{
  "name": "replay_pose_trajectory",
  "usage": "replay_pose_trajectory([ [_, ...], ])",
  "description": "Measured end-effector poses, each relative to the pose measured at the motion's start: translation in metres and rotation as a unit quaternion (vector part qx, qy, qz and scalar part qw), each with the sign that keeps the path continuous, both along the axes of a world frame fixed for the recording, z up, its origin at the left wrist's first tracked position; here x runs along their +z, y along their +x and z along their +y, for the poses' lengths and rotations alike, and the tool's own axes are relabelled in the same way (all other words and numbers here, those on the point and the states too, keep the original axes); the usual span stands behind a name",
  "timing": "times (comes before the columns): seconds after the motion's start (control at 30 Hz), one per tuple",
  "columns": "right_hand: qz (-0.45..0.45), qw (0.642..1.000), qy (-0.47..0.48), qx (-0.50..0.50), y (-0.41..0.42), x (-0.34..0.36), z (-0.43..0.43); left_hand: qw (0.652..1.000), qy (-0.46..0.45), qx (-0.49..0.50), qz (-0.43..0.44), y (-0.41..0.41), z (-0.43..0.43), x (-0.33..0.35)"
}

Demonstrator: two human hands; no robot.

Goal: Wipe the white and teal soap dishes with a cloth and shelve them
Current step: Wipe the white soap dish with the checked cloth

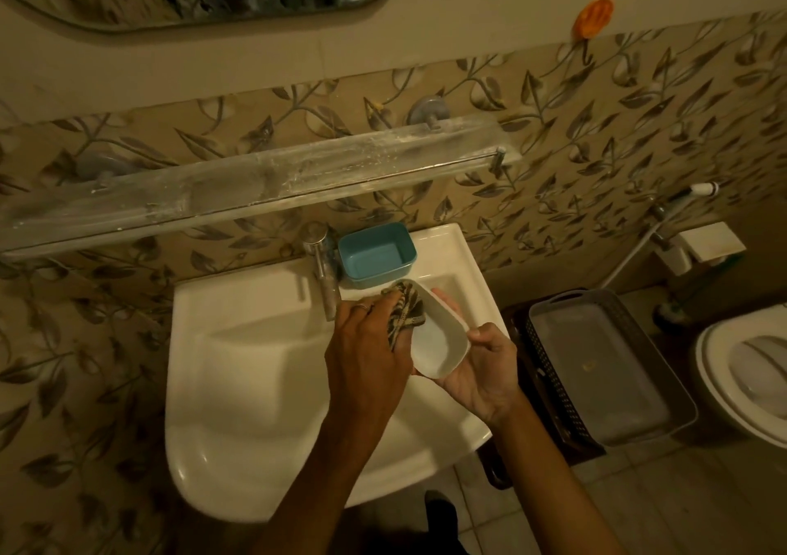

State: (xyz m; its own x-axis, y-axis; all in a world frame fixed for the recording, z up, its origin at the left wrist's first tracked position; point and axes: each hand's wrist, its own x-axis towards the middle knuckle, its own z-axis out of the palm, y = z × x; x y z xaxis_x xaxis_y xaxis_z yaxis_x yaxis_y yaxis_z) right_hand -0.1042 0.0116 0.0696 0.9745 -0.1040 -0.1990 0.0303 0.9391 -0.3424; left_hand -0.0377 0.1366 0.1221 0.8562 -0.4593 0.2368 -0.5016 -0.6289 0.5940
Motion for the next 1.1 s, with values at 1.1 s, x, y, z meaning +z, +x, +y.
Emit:
replay_pose_trajectory([
  [1.1, 0.125, 0.978, -0.164, -0.035, -0.005, 0.0, -0.004, 0.966, 0.245, -0.074, 0.045, -0.012, -0.021, -0.015],
])
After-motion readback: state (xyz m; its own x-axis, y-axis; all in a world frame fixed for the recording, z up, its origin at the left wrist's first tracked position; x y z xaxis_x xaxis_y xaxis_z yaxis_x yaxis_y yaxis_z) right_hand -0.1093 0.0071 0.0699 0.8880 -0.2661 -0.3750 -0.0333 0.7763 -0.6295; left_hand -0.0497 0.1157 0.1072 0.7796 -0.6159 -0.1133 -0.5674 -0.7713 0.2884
